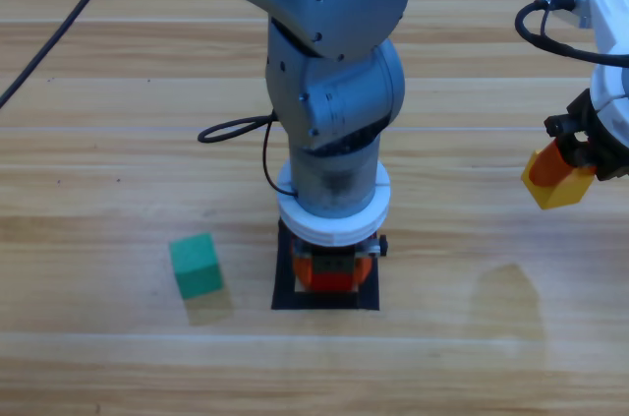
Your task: Stack the blocks in the rectangular block: red at the bottom, yellow in the middle, green on top
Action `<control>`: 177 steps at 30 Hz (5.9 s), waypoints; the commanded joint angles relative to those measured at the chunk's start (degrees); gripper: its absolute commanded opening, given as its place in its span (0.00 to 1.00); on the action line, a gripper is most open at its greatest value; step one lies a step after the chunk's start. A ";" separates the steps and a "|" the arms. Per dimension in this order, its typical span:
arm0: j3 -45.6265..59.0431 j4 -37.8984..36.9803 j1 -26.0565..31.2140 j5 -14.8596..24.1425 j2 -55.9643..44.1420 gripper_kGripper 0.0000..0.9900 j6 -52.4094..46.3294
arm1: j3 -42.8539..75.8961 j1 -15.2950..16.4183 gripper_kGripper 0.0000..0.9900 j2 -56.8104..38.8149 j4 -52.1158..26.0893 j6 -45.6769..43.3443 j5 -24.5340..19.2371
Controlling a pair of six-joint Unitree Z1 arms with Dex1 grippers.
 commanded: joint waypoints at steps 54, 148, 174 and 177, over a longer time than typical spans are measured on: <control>16.69 4.78 4.11 9.72 -33.06 0.95 -5.67 | -24.07 14.98 0.02 13.56 20.51 22.97 2.41; 31.63 -7.62 9.64 4.88 -40.09 0.95 -5.31 | -58.08 25.26 1.00 17.60 39.32 22.00 -12.53; 27.94 -10.25 11.67 -0.65 -18.91 0.94 -9.09 | 16.80 6.19 1.00 -18.78 -17.99 -3.04 11.11; 27.67 -10.60 11.67 -0.83 -16.80 0.94 -7.51 | 18.39 6.10 1.00 -20.10 -20.19 -4.71 11.11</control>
